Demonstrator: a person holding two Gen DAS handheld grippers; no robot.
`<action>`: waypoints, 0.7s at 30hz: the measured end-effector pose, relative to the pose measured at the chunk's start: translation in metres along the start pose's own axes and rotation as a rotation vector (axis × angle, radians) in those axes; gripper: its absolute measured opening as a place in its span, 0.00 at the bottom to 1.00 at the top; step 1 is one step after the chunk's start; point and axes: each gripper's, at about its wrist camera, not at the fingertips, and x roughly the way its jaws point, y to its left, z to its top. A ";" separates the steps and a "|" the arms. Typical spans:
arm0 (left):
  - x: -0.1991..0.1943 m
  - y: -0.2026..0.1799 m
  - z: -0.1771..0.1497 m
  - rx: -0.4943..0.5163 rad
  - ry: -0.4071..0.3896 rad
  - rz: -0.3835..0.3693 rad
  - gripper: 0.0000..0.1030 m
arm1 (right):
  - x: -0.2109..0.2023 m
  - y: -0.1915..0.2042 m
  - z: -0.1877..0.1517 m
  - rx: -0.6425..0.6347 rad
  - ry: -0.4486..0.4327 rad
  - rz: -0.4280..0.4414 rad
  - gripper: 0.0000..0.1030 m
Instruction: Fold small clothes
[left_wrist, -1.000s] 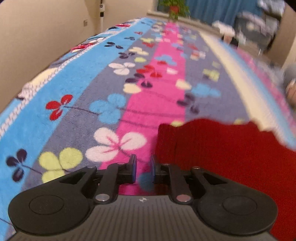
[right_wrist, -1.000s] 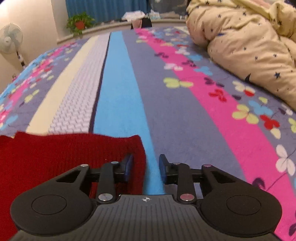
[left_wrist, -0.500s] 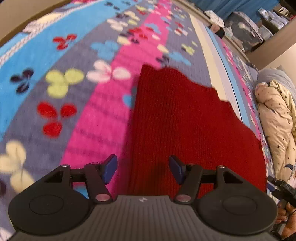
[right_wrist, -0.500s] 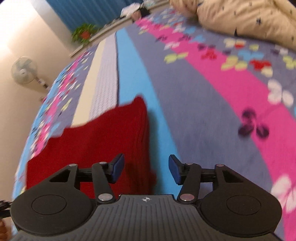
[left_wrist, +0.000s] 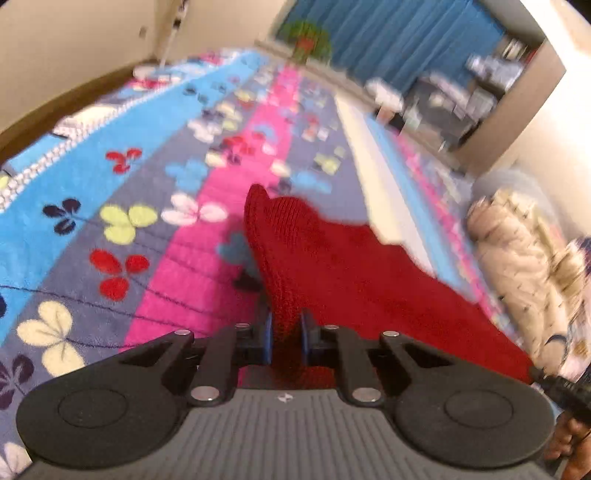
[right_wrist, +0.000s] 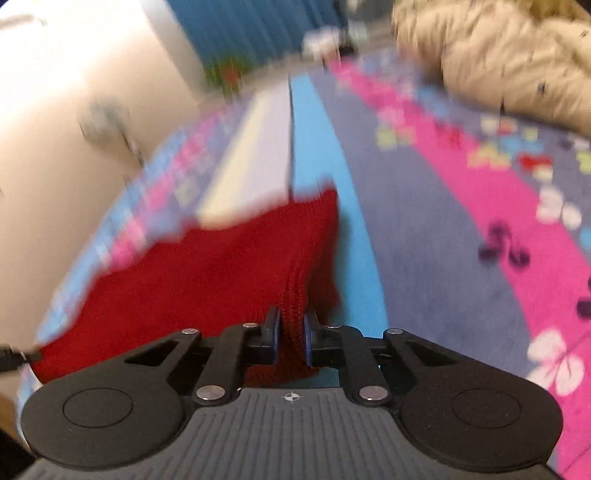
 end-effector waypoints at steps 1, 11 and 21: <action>0.001 0.002 -0.003 -0.013 0.022 0.025 0.15 | -0.004 -0.002 -0.001 0.020 -0.006 -0.004 0.12; 0.019 -0.013 -0.009 0.081 0.052 0.203 0.31 | 0.037 -0.005 -0.023 0.008 0.159 -0.250 0.29; 0.061 -0.054 -0.034 0.333 0.247 0.208 0.46 | 0.056 0.007 -0.031 -0.131 0.183 -0.155 0.37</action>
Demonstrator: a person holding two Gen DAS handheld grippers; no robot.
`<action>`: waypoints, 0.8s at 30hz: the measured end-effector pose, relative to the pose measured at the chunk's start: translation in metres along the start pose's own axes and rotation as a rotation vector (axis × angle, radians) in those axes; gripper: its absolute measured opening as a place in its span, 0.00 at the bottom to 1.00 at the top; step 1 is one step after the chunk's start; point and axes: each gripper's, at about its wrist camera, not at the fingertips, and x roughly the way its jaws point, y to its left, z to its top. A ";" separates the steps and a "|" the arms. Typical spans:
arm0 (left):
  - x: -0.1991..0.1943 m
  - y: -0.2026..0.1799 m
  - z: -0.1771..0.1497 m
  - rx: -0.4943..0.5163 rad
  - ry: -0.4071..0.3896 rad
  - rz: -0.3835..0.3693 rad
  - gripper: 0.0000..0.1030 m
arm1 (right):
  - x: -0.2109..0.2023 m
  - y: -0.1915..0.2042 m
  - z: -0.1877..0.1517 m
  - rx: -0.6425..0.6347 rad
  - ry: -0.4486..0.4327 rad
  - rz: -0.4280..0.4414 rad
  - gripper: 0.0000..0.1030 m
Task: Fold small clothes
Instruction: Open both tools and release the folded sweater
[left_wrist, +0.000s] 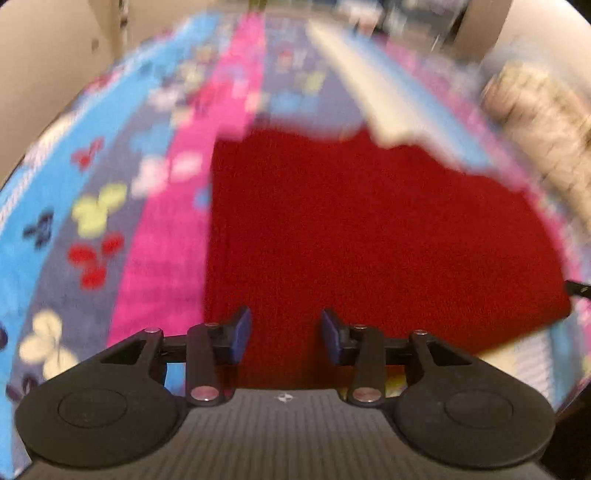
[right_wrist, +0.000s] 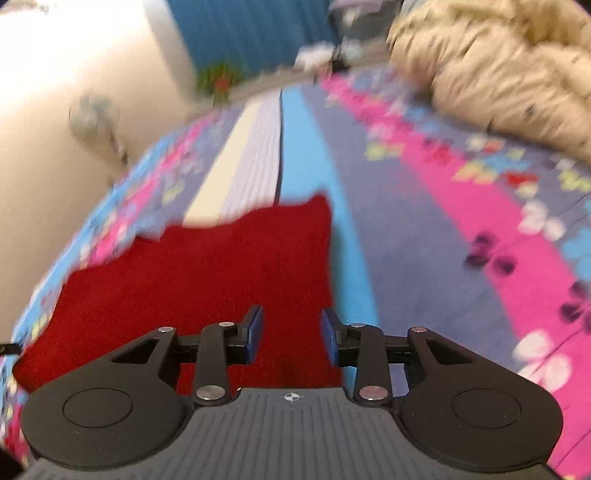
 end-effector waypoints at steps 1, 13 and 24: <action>0.004 -0.001 0.000 0.000 0.022 0.012 0.46 | 0.009 0.001 -0.003 -0.017 0.039 -0.031 0.37; 0.001 0.014 0.007 -0.111 -0.016 0.052 0.61 | 0.013 0.000 -0.009 -0.052 0.080 -0.126 0.42; -0.013 0.018 0.009 -0.132 -0.083 0.046 0.61 | 0.000 0.009 -0.008 -0.109 -0.018 -0.172 0.44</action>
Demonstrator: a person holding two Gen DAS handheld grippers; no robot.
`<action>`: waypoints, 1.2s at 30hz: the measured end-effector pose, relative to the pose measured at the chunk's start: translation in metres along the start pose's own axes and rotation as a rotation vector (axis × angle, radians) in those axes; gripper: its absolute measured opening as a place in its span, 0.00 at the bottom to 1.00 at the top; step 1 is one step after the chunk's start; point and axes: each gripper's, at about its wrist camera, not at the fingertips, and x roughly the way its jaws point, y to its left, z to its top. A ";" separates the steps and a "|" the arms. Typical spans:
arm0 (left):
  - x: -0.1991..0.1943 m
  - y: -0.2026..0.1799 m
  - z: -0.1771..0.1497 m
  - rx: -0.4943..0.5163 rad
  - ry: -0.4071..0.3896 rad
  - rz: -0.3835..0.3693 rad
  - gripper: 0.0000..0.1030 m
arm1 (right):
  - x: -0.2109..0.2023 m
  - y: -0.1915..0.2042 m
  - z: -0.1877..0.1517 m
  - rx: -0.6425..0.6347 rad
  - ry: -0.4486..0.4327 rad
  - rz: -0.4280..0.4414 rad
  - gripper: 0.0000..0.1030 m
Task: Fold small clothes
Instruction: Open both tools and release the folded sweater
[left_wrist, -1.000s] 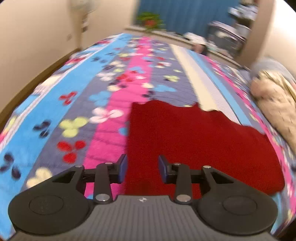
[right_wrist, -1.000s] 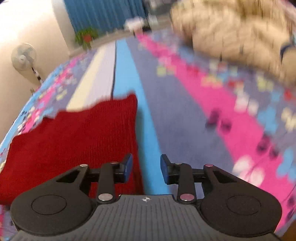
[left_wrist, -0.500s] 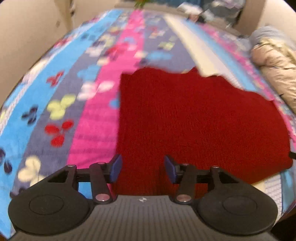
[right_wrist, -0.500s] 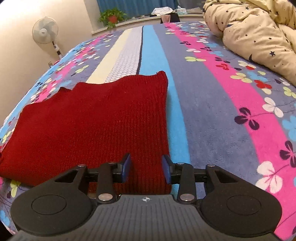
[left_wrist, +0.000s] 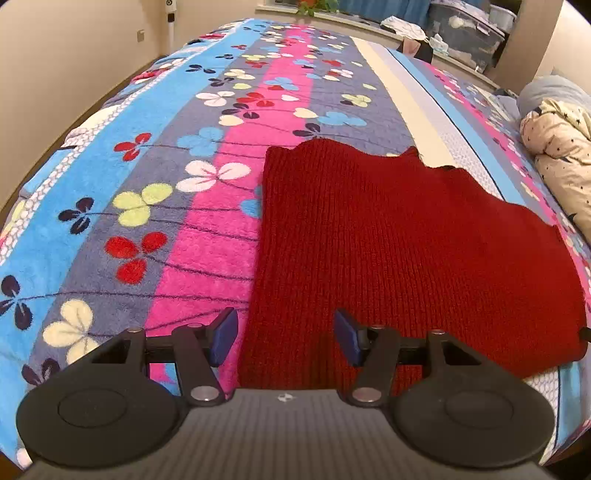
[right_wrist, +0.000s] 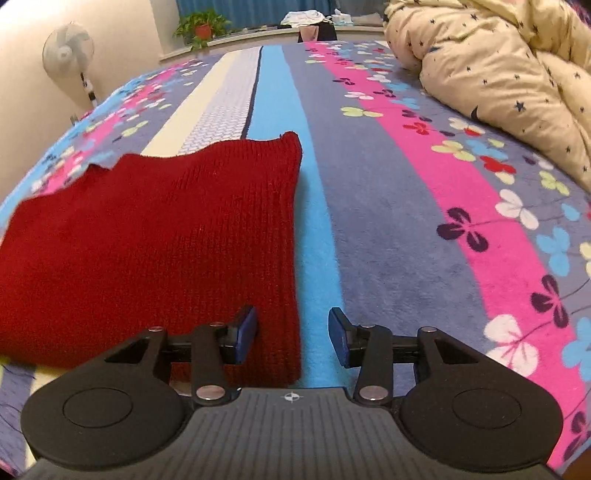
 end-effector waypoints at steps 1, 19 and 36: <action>0.000 0.000 0.001 -0.003 -0.002 -0.003 0.61 | -0.004 0.000 0.000 -0.003 -0.015 -0.004 0.44; 0.002 0.002 -0.001 -0.014 0.010 -0.003 0.63 | 0.009 0.004 -0.001 -0.030 0.052 -0.025 0.46; -0.010 0.011 0.001 -0.065 -0.048 0.009 0.63 | -0.021 0.007 0.009 -0.043 -0.161 -0.068 0.45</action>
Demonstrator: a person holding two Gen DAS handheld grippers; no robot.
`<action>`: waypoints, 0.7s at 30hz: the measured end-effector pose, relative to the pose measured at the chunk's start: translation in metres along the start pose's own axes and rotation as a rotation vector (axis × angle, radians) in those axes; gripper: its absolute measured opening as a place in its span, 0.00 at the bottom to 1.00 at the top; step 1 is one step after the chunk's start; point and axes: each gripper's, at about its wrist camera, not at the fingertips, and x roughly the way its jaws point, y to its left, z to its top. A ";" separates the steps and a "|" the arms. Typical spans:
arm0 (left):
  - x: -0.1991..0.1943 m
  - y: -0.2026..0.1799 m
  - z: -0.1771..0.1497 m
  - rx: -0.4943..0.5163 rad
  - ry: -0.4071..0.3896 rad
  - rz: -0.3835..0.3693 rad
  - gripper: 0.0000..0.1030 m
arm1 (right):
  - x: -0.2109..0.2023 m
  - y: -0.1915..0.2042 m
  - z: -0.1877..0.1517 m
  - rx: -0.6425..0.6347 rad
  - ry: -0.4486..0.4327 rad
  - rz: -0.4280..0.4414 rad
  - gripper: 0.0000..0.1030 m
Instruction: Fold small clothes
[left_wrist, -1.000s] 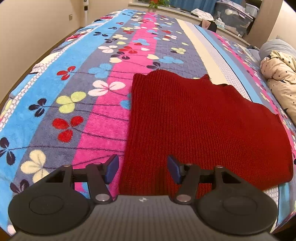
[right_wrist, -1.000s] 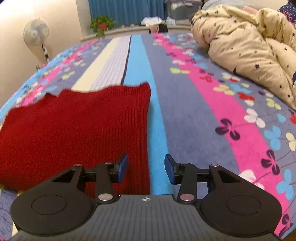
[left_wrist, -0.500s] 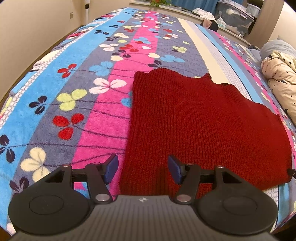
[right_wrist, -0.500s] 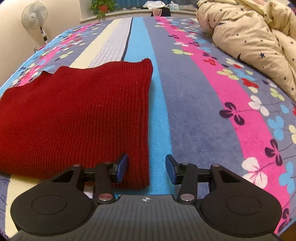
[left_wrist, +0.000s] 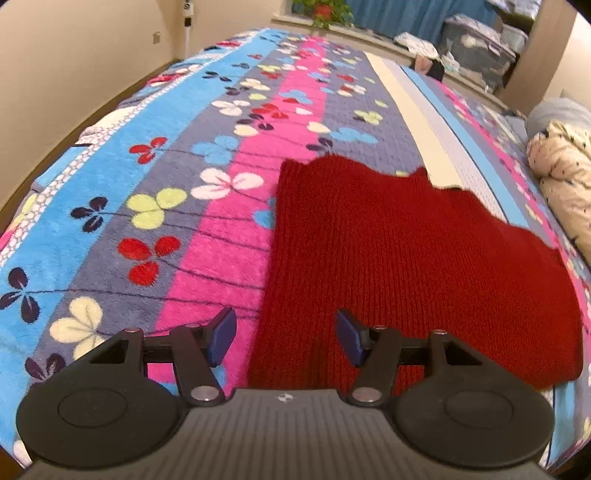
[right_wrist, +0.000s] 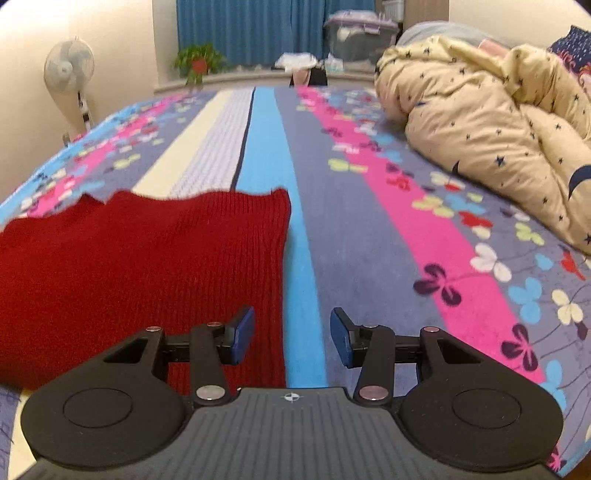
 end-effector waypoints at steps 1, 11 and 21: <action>-0.002 0.001 0.001 -0.010 -0.009 0.000 0.63 | -0.002 0.002 0.001 -0.010 -0.013 -0.001 0.44; -0.041 0.030 0.011 -0.083 -0.178 0.050 0.63 | -0.012 0.040 0.002 -0.104 -0.087 0.029 0.22; -0.084 0.068 0.011 -0.114 -0.309 0.066 0.63 | -0.018 0.120 -0.014 -0.196 -0.094 0.140 0.06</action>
